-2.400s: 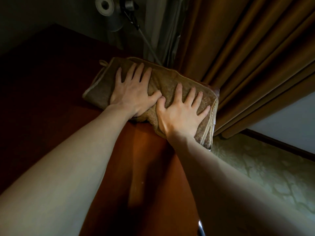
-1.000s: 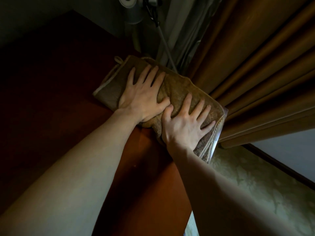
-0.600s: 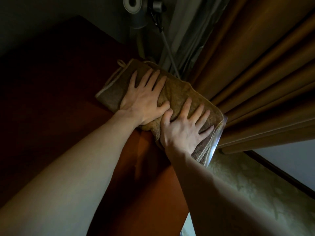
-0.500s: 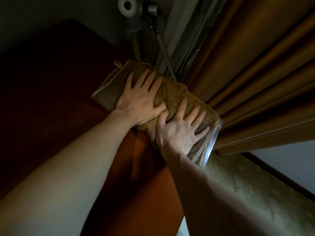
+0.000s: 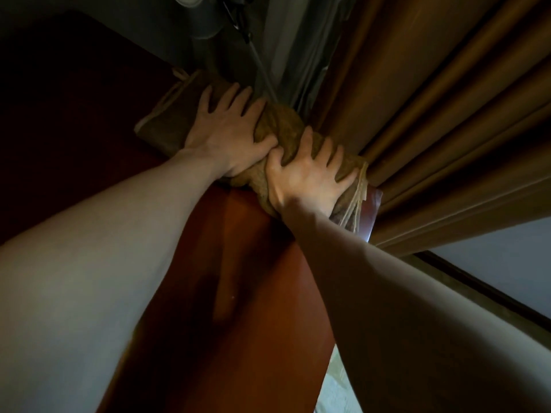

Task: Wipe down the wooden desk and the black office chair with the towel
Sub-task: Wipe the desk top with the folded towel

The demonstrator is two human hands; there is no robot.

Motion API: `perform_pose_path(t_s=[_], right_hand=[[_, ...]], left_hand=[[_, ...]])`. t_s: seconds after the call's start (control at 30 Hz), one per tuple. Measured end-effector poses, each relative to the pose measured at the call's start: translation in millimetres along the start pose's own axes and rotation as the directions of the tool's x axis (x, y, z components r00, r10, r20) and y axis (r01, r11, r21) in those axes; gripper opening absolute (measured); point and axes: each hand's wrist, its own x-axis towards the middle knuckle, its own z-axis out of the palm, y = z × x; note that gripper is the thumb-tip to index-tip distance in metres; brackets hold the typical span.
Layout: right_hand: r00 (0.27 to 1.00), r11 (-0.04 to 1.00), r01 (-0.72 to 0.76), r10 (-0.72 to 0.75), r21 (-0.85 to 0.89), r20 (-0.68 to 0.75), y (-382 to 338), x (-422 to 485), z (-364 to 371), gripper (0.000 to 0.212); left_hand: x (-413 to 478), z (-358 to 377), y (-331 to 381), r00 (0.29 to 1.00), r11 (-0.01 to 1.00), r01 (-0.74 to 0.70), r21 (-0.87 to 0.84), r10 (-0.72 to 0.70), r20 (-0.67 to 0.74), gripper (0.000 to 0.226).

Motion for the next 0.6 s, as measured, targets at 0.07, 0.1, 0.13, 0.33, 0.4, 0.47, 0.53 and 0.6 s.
perform_pose_path(t_s=[0.07, 0.1, 0.13, 0.33, 0.4, 0.47, 0.53, 0.6], right_hand=[[1.000, 1.000, 0.021, -0.021, 0.013, -0.002, 0.4, 3.0, 0.0, 0.073], [1.000, 1.000, 0.026, -0.026, 0.012, -0.009, 0.4, 4.3, -0.4, 0.073], [0.999, 1.000, 0.027, -0.027, 0.012, -0.020, 1.2, 2.4, -0.6, 0.072], [0.994, 0.994, 0.111, -0.111, -0.012, 0.019, 7.0, -3.1, -5.7, 0.072], [0.987, 0.987, 0.158, -0.157, -0.016, 0.025, 12.9, -11.6, -6.9, 0.071], [0.983, 0.983, 0.183, -0.183, -0.011, 0.019, 19.7, -22.9, -9.6, 0.069], [0.981, 0.981, 0.196, -0.196, -0.007, 0.012, 24.6, -39.4, -11.7, 0.069], [0.980, 0.980, 0.198, -0.198, -0.002, 0.005, 27.8, -56.8, -12.5, 0.069]], left_hand=[[-1.1, 0.4, 0.4, 1.000, 1.000, 0.014, -0.002, -0.014, -0.021, 0.090], [-0.2, 0.2, 1.1, 0.999, 1.000, 0.019, -0.006, -0.020, -0.027, 0.087], [-2.1, 0.5, 1.4, 0.999, 1.000, 0.020, -0.005, -0.020, -0.030, 0.085], [-16.2, 6.5, 3.7, 0.996, 0.998, 0.067, 0.006, -0.066, -0.058, 0.088], [-28.2, 9.4, 4.9, 0.994, 0.997, 0.076, 0.007, -0.075, -0.080, 0.087], [-41.1, 10.6, 7.4, 0.994, 0.998, 0.068, 0.007, -0.067, -0.086, 0.088], [-55.4, 10.0, 7.7, 0.995, 0.998, 0.056, 0.015, -0.055, -0.082, 0.091], [-69.0, 10.0, 8.5, 0.996, 0.999, 0.051, 0.018, -0.049, -0.075, 0.097]])
